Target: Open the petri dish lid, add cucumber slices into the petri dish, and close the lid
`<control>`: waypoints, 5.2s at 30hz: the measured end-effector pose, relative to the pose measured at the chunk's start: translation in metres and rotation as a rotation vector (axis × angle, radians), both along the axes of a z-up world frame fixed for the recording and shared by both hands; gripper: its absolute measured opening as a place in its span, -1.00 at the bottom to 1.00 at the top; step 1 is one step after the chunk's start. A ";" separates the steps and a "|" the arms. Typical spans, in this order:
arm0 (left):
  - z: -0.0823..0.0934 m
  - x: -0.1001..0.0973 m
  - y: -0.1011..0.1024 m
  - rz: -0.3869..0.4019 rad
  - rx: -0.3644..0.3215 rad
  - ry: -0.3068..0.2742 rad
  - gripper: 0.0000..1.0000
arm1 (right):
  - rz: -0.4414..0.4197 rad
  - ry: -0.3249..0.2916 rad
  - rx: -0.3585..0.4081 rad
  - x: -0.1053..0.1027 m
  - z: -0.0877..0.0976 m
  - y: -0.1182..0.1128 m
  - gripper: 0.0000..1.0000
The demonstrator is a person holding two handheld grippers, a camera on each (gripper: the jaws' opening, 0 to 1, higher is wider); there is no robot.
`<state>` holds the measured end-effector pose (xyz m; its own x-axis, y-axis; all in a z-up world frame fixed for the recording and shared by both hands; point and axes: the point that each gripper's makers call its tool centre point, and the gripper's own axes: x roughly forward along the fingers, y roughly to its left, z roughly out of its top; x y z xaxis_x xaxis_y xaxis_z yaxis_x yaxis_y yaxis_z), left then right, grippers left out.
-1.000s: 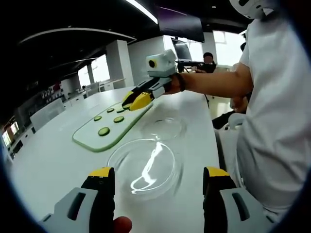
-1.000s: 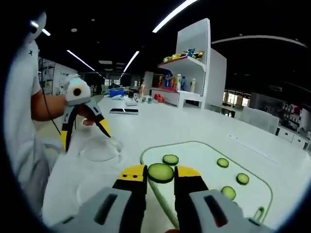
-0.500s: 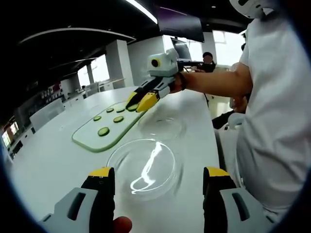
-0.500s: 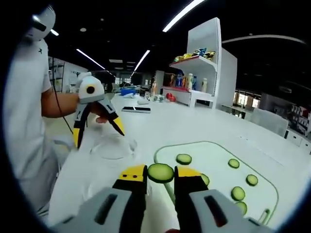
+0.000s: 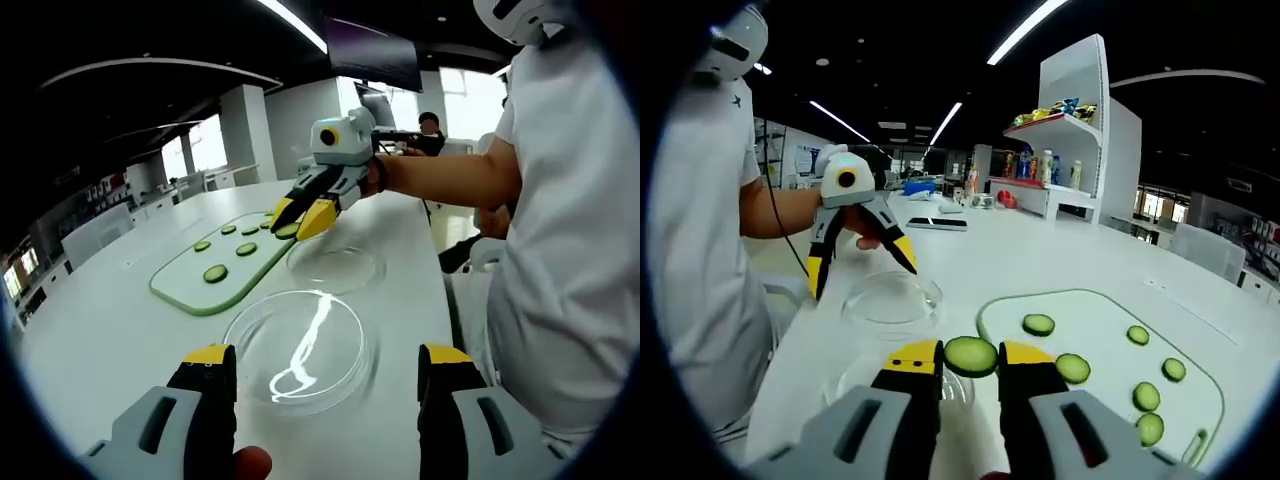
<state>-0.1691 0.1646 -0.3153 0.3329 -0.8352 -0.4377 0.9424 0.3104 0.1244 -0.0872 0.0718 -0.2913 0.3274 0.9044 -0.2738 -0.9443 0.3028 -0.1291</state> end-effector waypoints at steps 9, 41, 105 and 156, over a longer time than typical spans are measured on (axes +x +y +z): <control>-0.001 -0.001 -0.001 0.002 0.000 0.000 0.45 | 0.030 0.014 0.000 -0.006 -0.001 0.001 -0.57; -0.001 0.000 0.002 0.004 -0.007 0.001 0.45 | 0.147 0.059 -0.034 -0.035 -0.012 0.007 -0.57; -0.005 -0.003 0.002 0.002 0.032 -0.005 0.44 | 0.185 0.087 -0.127 -0.044 -0.033 0.008 -0.56; 0.001 0.002 -0.002 0.014 0.008 -0.009 0.47 | 0.183 0.077 0.014 -0.042 -0.010 0.014 -0.21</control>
<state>-0.1670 0.1630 -0.3143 0.3487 -0.8269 -0.4411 0.9367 0.3228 0.1354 -0.1291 0.0855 -0.3011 0.1353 0.9507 -0.2791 -0.9907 0.1259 -0.0516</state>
